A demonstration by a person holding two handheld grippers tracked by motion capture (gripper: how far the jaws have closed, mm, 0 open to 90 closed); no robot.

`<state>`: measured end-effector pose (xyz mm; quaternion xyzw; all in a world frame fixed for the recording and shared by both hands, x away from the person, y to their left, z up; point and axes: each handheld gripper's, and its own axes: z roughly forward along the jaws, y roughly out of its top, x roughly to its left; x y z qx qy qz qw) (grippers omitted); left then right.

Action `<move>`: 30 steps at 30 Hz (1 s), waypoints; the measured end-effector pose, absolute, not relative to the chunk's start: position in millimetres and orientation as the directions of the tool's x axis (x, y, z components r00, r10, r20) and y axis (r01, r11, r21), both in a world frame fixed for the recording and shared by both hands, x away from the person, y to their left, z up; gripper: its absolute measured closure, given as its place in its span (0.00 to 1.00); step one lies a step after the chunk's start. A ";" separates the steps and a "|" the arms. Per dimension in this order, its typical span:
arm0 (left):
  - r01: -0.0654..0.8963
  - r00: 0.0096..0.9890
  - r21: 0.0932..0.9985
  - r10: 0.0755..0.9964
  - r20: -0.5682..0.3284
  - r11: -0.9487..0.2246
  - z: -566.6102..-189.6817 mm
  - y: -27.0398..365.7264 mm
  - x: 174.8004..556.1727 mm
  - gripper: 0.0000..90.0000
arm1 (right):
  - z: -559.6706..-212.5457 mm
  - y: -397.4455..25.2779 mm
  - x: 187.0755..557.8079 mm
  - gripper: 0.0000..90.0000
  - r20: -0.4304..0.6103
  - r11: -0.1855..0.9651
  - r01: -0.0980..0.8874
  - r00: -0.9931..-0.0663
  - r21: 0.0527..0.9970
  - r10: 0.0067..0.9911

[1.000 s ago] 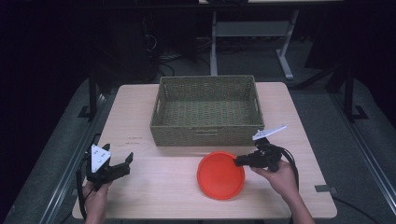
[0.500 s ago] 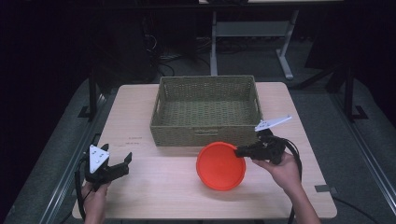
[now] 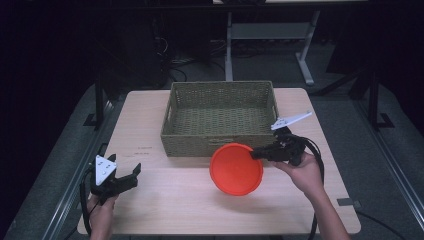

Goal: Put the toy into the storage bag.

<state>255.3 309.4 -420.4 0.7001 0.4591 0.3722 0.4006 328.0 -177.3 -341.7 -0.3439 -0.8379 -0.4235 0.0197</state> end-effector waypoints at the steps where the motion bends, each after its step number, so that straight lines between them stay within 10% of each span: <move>1: 0.341 0.304 0.902 0.939 0.162 -0.266 -420.5 309.7 255.1 0.14 | -338.2 -176.7 330.6 0.91 0.320 0.406 0.588 -0.766 0.700 0.558; 30: 0.334 0.310 0.902 0.936 0.168 -0.273 -419.9 308.8 255.1 0.14 | -281.7 -156.9 365.8 0.91 0.267 0.419 0.552 -0.779 0.721 0.567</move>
